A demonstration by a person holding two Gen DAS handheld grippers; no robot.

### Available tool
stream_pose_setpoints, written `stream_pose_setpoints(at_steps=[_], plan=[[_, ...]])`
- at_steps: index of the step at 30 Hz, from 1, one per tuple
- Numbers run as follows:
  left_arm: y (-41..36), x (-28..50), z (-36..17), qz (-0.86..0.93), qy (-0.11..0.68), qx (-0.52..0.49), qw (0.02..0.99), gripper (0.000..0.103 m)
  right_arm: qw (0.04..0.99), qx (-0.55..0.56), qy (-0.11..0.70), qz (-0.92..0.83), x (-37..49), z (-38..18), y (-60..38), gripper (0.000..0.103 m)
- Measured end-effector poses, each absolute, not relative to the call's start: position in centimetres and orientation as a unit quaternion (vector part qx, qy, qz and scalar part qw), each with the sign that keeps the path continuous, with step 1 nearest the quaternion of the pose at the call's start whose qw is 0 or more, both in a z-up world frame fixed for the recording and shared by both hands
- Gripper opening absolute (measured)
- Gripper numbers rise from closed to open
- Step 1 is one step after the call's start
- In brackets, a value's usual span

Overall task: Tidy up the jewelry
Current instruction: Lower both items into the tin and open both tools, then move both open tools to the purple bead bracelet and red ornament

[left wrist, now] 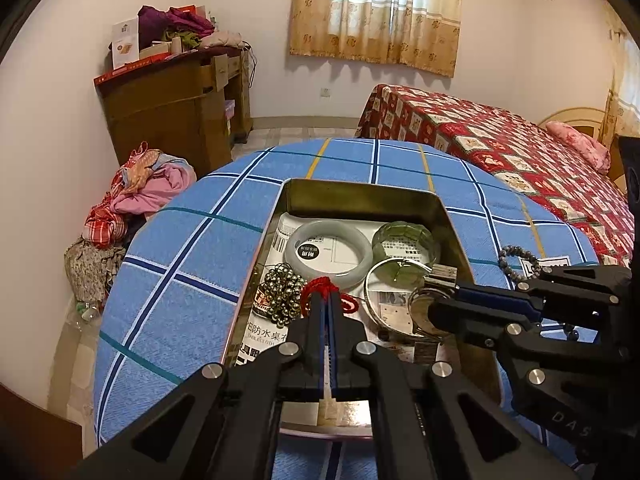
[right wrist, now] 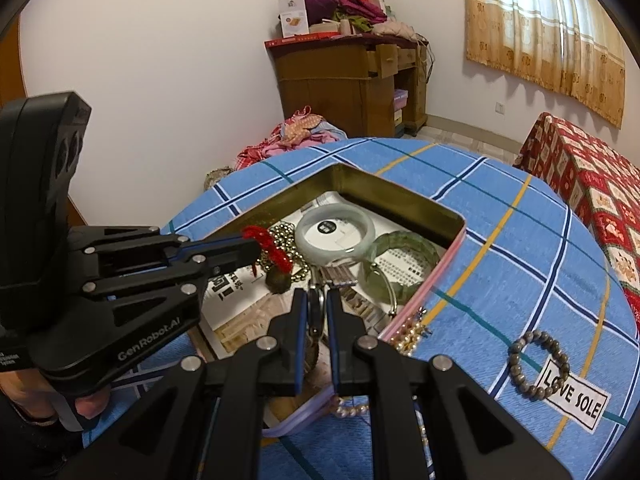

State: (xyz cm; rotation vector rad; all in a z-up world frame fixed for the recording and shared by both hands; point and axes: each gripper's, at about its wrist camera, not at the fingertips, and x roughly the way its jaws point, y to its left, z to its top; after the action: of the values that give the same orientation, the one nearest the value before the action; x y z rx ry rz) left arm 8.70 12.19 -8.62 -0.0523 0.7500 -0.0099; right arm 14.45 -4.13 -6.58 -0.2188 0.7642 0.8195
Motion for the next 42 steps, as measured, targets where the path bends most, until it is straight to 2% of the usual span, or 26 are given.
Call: stream_pose_setpoints(at_steps=[10, 13, 14, 15, 16, 17, 18, 19, 20, 21, 23, 25, 34, 42], plan=[[12.3, 8.8, -8.6, -0.002, 0.364, -0.028, 0.931, 0.0, 0.84, -0.104, 0.363, 0.39, 14.5, -6.8, -4.1, 0.013], [12.2, 8.6, -8.4, -0.003, 0.358, -0.03, 0.933, 0.001, 0.839, -0.105, 0.358, 0.396, 14.2, -6.9, -4.2, 0.02], [12.2, 8.5, -8.2, -0.004, 0.356, -0.03, 0.934, 0.002, 0.839, -0.104, 0.356, 0.398, 14.1, -6.8, -4.2, 0.03], [12.1, 8.4, -8.1, -0.004, 0.355, -0.029, 0.934, 0.004, 0.84, -0.103, 0.354, 0.398, 14.0, -6.8, -4.3, 0.036], [12.0, 8.3, -7.9, -0.004, 0.354, -0.029, 0.935, 0.011, 0.843, -0.102, 0.35, 0.396, 13.9, -6.6, -4.5, 0.043], [12.0, 8.1, -7.8, -0.004, 0.352, -0.029, 0.936, 0.018, 0.846, -0.101, 0.346, 0.394, 13.7, -6.2, -4.9, 0.043], [11.9, 8.0, -7.6, -0.002, 0.35, -0.029, 0.936, 0.041, 0.847, -0.101, 0.344, 0.393, 13.6, -6.0, -5.2, 0.043], [11.9, 7.6, -7.4, 0.006, 0.344, -0.029, 0.939, 0.068, 0.849, -0.1, 0.341, 0.391, 13.5, -5.8, -5.8, 0.044], [11.9, 7.3, -7.1, 0.011, 0.335, -0.029, 0.942, 0.077, 0.853, -0.095, 0.34, 0.384, 13.4, -5.6, -6.7, 0.048], [11.9, 6.9, -6.9, 0.011, 0.324, -0.029, 0.945, 0.08, 0.855, -0.089, 0.341, 0.38, 13.6, -5.4, -7.3, 0.051], [11.7, 6.8, -6.8, 0.006, 0.327, -0.031, 0.944, 0.08, 0.861, -0.066, 0.345, 0.368, 13.7, -5.2, -9.6, 0.057], [11.5, 6.7, -6.9, 0.007, 0.332, -0.033, 0.943, 0.08, 0.867, -0.053, 0.351, 0.349, 13.8, -5.1, -11.9, 0.058], [7.2, 5.8, -6.7, -0.017, 0.34, -0.011, 0.94, 0.08, 0.892, -0.013, 0.38, 0.244, 14.0, -6.5, -21.4, 0.059], [2.7, 4.7, -6.9, -0.057, 0.346, 0.023, 0.936, 0.079, 0.885, -0.033, 0.392, 0.249, 13.2, -7.9, -21.3, 0.058]])
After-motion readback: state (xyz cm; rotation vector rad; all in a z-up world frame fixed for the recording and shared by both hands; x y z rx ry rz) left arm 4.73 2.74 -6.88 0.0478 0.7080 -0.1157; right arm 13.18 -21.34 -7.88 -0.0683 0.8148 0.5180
